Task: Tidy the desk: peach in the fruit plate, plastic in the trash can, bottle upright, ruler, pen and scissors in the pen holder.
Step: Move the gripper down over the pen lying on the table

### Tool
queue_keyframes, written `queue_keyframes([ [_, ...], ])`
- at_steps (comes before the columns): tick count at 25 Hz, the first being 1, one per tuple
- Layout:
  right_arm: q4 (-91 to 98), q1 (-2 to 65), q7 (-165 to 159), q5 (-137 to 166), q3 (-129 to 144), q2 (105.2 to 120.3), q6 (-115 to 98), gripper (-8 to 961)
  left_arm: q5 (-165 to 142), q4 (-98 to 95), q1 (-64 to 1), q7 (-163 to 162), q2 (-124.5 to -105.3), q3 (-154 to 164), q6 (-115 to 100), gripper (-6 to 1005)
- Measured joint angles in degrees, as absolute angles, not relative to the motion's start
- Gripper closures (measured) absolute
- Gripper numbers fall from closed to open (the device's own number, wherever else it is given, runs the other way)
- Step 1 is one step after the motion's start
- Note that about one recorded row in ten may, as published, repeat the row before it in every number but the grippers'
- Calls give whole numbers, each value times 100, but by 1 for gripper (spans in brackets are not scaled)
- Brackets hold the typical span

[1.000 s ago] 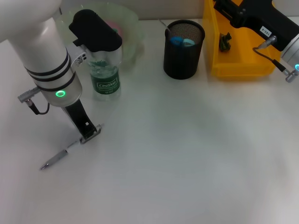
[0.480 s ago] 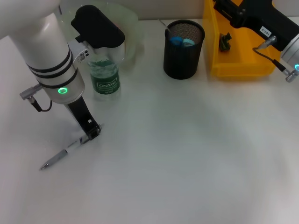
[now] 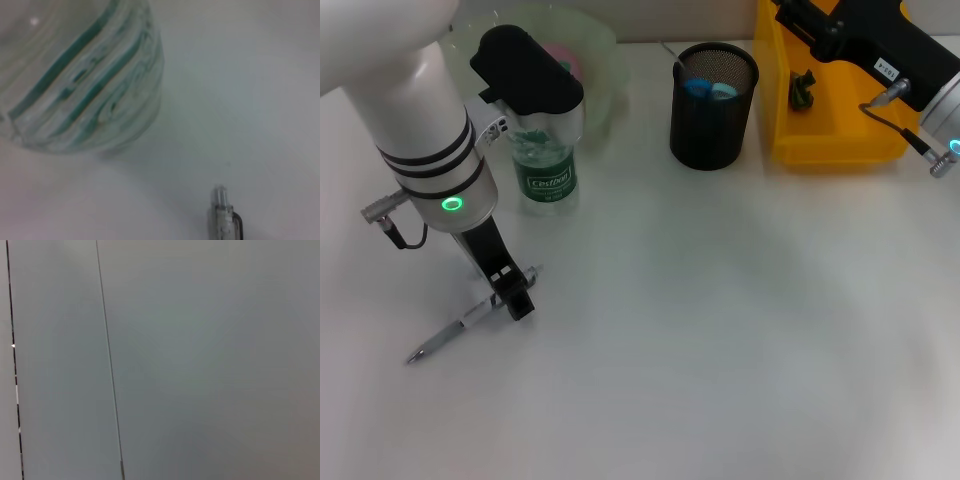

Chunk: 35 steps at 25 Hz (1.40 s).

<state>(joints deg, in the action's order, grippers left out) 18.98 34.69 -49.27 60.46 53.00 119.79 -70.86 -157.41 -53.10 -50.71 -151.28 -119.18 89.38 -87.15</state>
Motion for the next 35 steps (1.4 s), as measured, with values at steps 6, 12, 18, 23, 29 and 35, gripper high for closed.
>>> queue_keyframes([
  [6,1898,3480,-4925,6041,5307,11980,-7086,350,-15754,-5273,-5072,-15118,-11918,8938,-8705,263],
  [12,1898,3489,-4922,6038,5317,11979,-7084,350,-15759,-5119,-5122,-15087,-11918,8939,-8653,268],
  [18,1849,3535,-4876,6037,5306,11980,-7084,349,-15760,-5058,-5148,-15079,-11918,8938,-8621,269],
  [23,1824,3551,-4862,6037,5300,11979,-7084,349,-15766,-5024,-5153,-15065,-11918,8938,-8614,271],
  [29,1820,3551,-4861,6037,5299,11979,-7084,349,-15766,-4974,-5171,-15038,-11918,8986,-8587,273],
  [35,1819,3552,-4860,6038,5299,11979,-7084,350,-15763,-4933,-5190,-15037,-11918,9017,-8561,274],
])
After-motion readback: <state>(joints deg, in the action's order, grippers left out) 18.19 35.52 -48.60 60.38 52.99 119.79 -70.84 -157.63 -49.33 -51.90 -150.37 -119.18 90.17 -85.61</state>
